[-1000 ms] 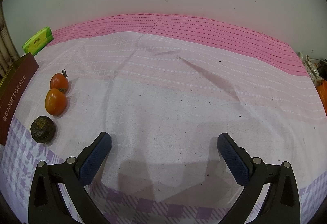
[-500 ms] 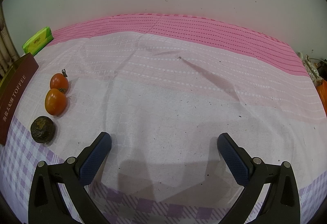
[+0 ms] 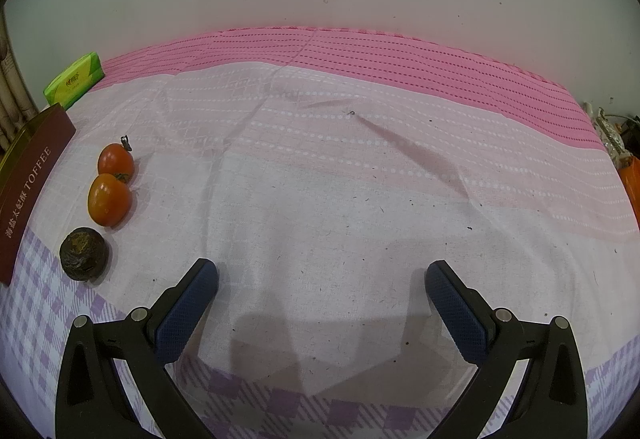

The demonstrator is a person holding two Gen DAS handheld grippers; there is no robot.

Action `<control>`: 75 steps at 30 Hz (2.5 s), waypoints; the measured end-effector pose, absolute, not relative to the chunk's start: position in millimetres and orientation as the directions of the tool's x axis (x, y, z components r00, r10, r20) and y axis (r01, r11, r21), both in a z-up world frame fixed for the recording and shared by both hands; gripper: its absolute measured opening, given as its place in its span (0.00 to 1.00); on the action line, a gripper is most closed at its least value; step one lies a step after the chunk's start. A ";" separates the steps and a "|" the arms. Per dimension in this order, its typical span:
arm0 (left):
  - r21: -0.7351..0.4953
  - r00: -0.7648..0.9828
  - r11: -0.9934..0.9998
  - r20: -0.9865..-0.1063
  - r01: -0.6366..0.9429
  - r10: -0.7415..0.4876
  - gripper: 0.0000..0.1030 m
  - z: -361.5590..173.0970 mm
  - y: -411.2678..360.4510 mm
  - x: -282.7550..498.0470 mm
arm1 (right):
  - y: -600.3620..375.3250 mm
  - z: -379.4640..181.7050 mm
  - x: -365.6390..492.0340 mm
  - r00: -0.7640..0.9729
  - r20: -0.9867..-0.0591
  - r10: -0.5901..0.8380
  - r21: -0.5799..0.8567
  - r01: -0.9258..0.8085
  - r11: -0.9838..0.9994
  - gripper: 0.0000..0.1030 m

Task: Organize fruits
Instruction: 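Carry the avocado into the tin tray and open the left gripper, then move the right gripper to the remaining dark avocado and close on it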

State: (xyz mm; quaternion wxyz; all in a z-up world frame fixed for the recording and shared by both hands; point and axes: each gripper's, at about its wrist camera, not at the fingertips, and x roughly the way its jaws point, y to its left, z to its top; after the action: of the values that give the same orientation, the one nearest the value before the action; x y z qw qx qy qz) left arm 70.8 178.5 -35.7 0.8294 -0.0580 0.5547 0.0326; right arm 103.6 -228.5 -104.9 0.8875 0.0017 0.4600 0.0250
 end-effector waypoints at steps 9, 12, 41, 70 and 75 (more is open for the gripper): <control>-0.043 0.386 0.993 -0.923 -0.112 0.003 0.32 -34.7 175.8 69.2 | -228.5 -104.9 103.7 0.575 -0.817 0.046 0.026 -0.043 0.999 1.00; -0.047 0.386 0.992 -0.923 -0.113 0.000 0.32 -34.7 175.6 69.2 | -228.4 -104.9 103.7 0.576 -0.816 0.046 0.026 -0.043 0.999 1.00; -0.066 0.426 0.987 -0.905 -0.147 0.002 0.51 -25.3 183.6 63.0 | -229.0 -106.4 105.9 0.574 -0.818 0.043 0.028 -0.035 0.999 1.00; -0.063 0.486 0.979 -0.873 -0.192 0.039 0.70 4.8 217.0 27.6 | -220.7 -97.0 103.3 0.543 -0.839 0.047 0.067 0.016 0.998 1.00; -0.058 0.499 0.973 -0.865 -0.221 0.062 0.79 5.0 223.0 26.1 | -206.1 -63.9 94.1 0.620 -0.780 0.083 0.100 -0.007 0.995 1.00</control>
State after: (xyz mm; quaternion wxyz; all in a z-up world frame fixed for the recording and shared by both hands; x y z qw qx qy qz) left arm 26.1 223.0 5.0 0.8619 -0.0806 0.4938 0.0823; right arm 94.1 -206.1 -63.9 0.8989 0.0434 0.4354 0.0251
